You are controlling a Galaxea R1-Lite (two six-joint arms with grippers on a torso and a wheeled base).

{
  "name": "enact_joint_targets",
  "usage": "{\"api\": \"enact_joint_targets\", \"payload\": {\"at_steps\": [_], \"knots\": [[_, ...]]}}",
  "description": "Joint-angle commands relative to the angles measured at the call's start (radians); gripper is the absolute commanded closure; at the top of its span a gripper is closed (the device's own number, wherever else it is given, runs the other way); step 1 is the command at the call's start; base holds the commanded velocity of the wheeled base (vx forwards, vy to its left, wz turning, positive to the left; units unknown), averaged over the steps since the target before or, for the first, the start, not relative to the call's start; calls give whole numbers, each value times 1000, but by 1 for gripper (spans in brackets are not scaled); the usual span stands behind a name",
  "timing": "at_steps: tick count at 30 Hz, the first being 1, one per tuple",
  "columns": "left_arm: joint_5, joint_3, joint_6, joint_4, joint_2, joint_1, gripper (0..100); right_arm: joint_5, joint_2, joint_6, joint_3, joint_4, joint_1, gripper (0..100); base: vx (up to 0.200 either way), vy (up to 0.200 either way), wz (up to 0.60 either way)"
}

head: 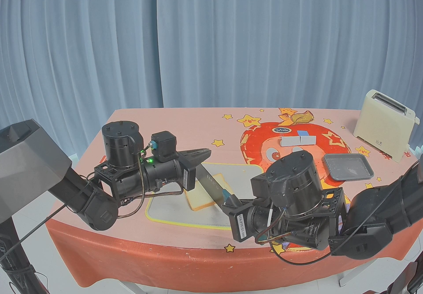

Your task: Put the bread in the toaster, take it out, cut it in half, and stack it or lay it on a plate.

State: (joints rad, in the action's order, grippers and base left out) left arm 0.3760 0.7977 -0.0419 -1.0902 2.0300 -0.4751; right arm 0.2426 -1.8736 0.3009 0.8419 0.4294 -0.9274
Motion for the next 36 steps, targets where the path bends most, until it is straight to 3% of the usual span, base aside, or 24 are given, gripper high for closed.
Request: {"api": "enact_joint_targets", "payload": {"at_steps": [1,14,36], "knots": [[0,-3,2,0,-1,1,100,1,-1,0,0,2,-2,100,0,0,0],[0,-26,7,-79,38,1,100,3,-2,0,0,2,-1,100,0,0,0],[-2,-55,4,-82,42,1,100,4,-2,0,0,3,-2,100,0,0,0]]}}
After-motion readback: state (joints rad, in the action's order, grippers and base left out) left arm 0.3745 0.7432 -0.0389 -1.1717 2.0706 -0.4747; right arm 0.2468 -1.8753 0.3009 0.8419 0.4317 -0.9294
